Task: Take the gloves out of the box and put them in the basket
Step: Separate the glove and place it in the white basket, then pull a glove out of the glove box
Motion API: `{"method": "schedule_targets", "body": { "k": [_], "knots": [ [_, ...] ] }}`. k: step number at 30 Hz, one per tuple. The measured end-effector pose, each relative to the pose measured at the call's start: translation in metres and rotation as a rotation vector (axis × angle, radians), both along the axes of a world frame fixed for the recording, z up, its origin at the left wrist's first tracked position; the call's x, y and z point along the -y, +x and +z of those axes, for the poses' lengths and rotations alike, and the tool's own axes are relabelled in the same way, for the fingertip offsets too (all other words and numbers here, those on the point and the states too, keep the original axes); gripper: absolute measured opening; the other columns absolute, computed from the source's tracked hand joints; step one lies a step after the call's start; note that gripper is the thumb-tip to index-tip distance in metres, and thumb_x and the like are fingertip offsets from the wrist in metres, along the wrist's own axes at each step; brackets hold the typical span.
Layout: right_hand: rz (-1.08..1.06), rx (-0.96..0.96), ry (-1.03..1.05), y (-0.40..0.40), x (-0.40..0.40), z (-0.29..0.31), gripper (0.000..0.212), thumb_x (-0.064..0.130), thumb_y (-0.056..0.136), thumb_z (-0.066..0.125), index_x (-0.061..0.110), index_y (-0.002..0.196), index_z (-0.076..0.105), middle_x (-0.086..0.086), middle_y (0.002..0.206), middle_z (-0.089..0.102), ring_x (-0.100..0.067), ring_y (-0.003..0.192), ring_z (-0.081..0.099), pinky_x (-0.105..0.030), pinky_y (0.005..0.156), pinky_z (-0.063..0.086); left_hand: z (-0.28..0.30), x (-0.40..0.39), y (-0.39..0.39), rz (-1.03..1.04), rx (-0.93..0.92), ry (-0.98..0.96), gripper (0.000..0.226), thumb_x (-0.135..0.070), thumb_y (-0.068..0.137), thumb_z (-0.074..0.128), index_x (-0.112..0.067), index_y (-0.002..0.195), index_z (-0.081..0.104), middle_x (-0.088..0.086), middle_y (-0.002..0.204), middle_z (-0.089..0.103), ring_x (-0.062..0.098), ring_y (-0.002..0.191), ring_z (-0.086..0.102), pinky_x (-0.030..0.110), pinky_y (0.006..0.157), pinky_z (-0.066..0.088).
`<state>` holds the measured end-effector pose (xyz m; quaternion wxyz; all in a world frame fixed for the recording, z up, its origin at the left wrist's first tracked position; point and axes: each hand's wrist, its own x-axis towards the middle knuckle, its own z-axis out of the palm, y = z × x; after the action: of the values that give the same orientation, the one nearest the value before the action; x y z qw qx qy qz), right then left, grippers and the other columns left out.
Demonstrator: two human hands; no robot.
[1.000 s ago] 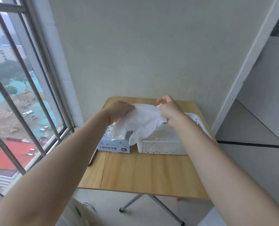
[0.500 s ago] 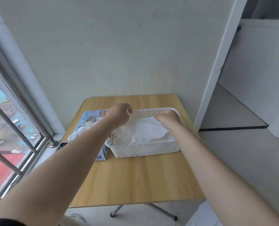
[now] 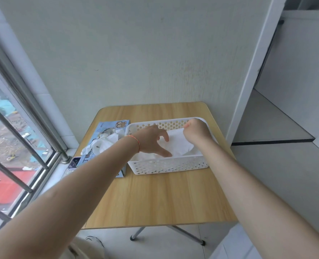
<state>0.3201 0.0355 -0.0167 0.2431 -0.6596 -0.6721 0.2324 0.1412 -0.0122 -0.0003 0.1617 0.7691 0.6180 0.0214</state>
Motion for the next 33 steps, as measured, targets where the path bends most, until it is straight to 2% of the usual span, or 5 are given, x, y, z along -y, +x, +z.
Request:
{"method": "schedule_targets", "body": {
  "k": [7,11,21,27,33],
  "knots": [
    [0.130,0.456,0.074,-0.002,0.011,0.007,0.025,-0.005,0.087,0.045,0.007,0.108,0.052,-0.011,0.124,0.045,-0.028,0.094,0.053,-0.032,0.062,0.038,-0.013,0.004,-0.015,0.024,-0.228,-0.042,0.077,-0.052,0.080,0.072,-0.037,0.145,0.033,0.001,0.143,0.037,0.026,0.134,0.035,0.043,0.109,0.035],
    [0.159,0.708,0.180,-0.006,0.014,0.013,0.032,0.005,0.088,0.052,0.012,0.119,0.054,-0.012,0.128,0.041,-0.028,0.117,0.043,-0.036,0.091,0.038,0.000,0.005,-0.019,0.102,-0.038,-0.032,0.079,-0.066,0.073,0.072,-0.035,0.140,0.045,-0.002,0.137,0.046,0.023,0.129,0.045,0.044,0.108,0.039],
    [0.399,0.503,-0.238,-0.016,0.019,0.010,0.075,0.052,0.081,0.068,0.019,0.143,0.040,-0.007,0.143,0.037,-0.027,0.120,0.049,-0.034,0.087,0.045,-0.013,0.004,-0.004,0.193,-0.149,-0.270,0.078,-0.053,0.085,0.064,-0.035,0.149,0.023,0.002,0.110,0.046,0.020,0.079,0.061,0.034,0.073,0.058],
    [0.408,0.542,-0.277,-0.018,0.023,0.005,0.082,0.055,0.080,0.069,0.017,0.145,0.037,-0.007,0.143,0.039,-0.026,0.121,0.049,-0.035,0.090,0.046,-0.029,0.001,0.001,0.163,-0.242,-0.257,0.066,-0.035,0.096,0.052,-0.031,0.153,0.018,0.017,0.139,0.044,0.033,0.115,0.053,0.042,0.095,0.048],
    [0.378,0.515,-0.103,-0.033,0.016,0.028,0.058,0.042,0.084,0.070,0.017,0.132,0.050,-0.007,0.135,0.045,-0.026,0.112,0.053,-0.033,0.085,0.045,0.013,-0.001,-0.026,0.198,0.108,-0.393,0.079,-0.050,0.076,0.076,-0.033,0.142,0.036,0.007,0.106,0.070,0.016,0.069,0.074,0.032,0.075,0.059]
  ]
}}
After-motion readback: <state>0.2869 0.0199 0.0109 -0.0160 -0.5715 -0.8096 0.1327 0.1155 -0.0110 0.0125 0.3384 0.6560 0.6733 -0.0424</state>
